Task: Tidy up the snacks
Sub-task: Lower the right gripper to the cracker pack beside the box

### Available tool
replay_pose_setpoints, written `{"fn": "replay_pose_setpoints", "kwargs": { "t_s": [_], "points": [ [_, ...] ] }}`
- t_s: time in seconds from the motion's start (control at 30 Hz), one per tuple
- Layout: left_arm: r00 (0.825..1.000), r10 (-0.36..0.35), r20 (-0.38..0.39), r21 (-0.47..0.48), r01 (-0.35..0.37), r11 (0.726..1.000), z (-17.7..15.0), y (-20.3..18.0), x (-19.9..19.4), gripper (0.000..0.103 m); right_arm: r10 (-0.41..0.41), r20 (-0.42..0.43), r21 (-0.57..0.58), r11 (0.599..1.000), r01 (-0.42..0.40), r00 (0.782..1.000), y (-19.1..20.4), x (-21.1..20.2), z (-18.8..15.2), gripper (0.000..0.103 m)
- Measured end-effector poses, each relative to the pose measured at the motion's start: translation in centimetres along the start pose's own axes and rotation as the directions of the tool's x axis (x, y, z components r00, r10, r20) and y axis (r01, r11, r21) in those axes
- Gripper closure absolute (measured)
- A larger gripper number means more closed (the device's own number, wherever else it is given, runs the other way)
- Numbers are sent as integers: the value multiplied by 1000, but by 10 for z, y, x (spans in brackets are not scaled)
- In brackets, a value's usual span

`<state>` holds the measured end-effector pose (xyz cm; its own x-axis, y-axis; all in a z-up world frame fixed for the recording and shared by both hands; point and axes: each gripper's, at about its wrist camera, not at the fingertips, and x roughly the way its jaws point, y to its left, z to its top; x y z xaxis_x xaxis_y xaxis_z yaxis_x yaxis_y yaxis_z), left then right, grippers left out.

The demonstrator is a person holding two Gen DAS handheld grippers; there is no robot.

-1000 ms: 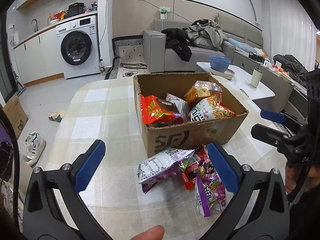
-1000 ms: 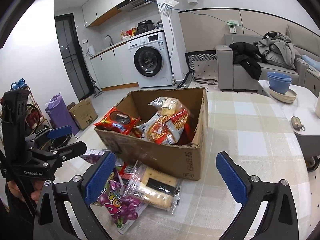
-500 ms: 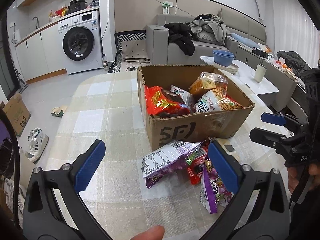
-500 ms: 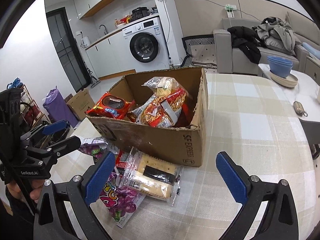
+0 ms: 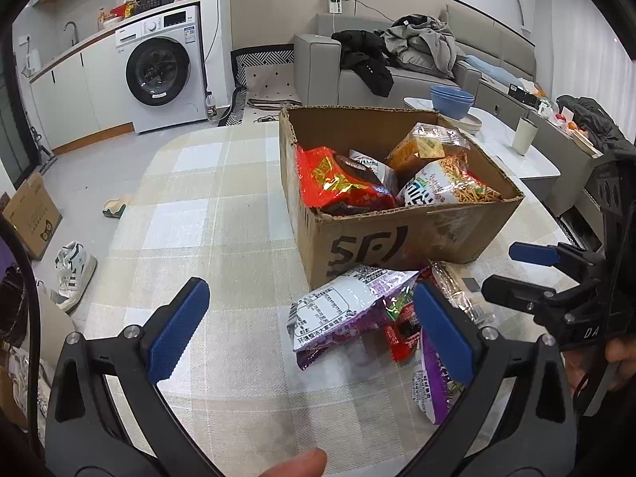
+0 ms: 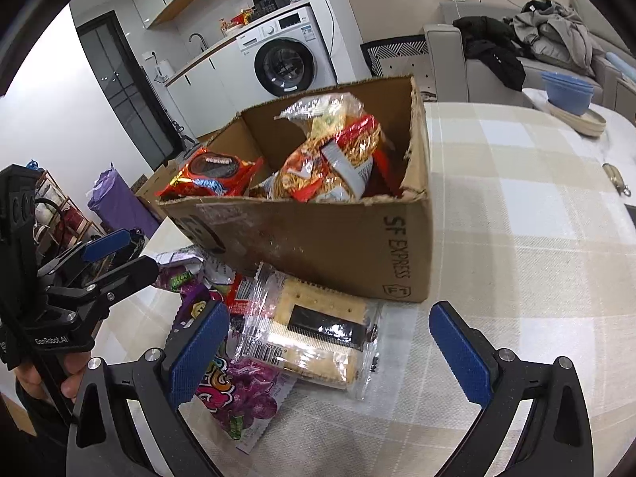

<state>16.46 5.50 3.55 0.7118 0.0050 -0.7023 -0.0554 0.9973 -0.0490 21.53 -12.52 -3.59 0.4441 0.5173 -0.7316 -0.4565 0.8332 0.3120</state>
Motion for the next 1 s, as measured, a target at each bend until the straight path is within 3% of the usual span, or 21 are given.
{"fn": "replay_pose_setpoints", "kwargs": {
  "t_s": [0.67, 1.0],
  "points": [
    [999, 5, -37, 8, -5, 1000, -3, -6, 18, 1, -7, -62, -7, 1000, 7, 998, 17, 40, -5, 1],
    [999, 51, -16, 58, -50, 997, -5, -14, 17, 1, -15, -79, -3, 1000, 15, 997, 15, 51, -5, 1]
  ]
}}
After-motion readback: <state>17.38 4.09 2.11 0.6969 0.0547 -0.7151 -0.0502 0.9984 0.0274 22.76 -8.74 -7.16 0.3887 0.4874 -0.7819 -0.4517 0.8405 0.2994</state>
